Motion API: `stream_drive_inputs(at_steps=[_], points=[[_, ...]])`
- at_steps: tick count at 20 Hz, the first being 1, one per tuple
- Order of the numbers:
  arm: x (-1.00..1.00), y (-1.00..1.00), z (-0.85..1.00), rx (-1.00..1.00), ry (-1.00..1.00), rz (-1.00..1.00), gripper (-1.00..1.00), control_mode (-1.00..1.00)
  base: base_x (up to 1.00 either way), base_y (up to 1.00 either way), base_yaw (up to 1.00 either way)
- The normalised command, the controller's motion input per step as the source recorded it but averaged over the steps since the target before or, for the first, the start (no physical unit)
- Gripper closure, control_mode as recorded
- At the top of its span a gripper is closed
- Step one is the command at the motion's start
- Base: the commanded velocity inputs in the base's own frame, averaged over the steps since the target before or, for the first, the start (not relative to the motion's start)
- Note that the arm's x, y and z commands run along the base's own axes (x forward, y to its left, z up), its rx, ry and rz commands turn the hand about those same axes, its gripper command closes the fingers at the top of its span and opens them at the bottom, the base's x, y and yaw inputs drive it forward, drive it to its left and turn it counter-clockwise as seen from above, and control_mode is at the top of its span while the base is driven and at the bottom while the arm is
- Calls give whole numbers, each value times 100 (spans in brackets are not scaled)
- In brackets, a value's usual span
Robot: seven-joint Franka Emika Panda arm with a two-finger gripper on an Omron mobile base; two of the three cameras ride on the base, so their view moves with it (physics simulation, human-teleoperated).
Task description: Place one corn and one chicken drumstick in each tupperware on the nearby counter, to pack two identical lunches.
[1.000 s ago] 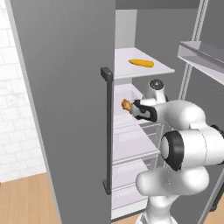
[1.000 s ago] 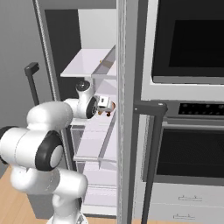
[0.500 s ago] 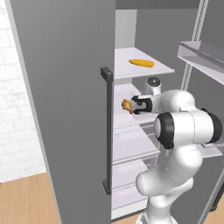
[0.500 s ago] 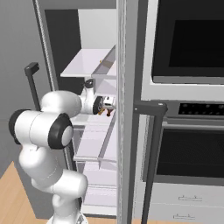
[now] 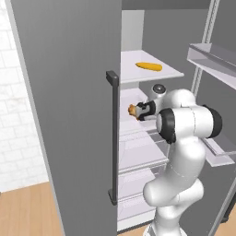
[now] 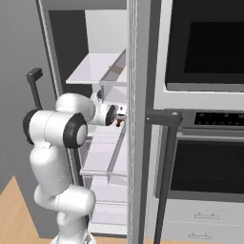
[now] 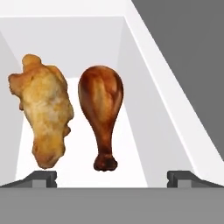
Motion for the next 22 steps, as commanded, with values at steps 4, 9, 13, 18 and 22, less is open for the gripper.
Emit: stream_drive_inputs(at_steps=[4, 9, 13, 18, 22], points=[[55, -13, -19, 7, 0, 3, -100, -100, 0, 0, 0], [49, 0, -18, 6, 0, 2, -100, -100, 0, 0, 0], [37, 0, -32, 0, 0, 0, -100, -100, 0, 0, 0], [21, 0, -44, 0, 7, 0, -100, -100, 0, 0, 0], [4, 0, -36, 0, 7, 0, -100, -100, 0, 0, 0]])
